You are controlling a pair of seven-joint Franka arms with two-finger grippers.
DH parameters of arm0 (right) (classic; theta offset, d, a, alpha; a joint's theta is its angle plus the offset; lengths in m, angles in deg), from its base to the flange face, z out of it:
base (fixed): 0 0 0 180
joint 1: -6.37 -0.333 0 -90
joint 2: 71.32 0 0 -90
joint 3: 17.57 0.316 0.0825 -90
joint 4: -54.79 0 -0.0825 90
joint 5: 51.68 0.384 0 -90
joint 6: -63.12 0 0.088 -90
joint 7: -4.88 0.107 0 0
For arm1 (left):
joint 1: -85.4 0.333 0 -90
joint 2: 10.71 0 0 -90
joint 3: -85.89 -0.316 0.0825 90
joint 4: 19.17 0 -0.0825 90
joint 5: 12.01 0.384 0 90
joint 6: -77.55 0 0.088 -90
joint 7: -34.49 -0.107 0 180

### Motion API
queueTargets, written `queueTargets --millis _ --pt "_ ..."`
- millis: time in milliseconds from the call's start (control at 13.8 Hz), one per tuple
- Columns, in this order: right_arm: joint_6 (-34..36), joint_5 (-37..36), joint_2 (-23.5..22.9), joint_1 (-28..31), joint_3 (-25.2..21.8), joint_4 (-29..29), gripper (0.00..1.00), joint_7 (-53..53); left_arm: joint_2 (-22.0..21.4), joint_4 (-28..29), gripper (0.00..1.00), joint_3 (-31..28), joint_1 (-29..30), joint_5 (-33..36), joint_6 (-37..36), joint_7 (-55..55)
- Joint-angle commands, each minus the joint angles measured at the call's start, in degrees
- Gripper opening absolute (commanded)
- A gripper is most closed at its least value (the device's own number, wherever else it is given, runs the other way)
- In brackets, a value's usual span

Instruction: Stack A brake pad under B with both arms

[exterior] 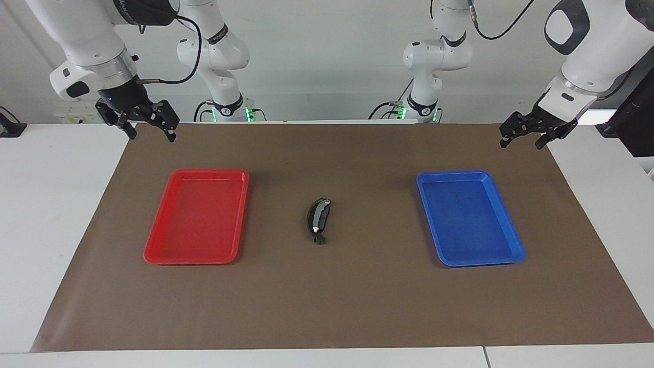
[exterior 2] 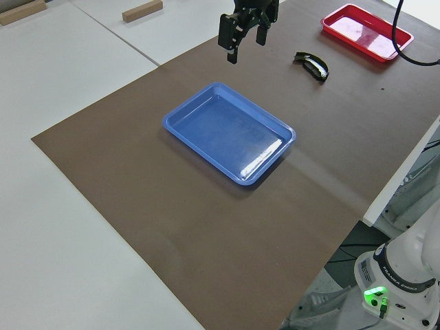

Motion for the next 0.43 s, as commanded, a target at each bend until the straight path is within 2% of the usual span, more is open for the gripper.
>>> queueTargets --millis 0,361 --pt "-1.2 -0.4 1.3 0.4 0.3 1.9 1.00 -2.2 -1.1 1.1 0.99 -0.9 -0.8 0.0 -0.2 0.0" --pt "-1.0 -1.1 1.3 0.6 0.2 1.9 1.00 -2.1 -1.1 1.1 0.99 -0.9 -0.8 0.0 -0.2 0.0"
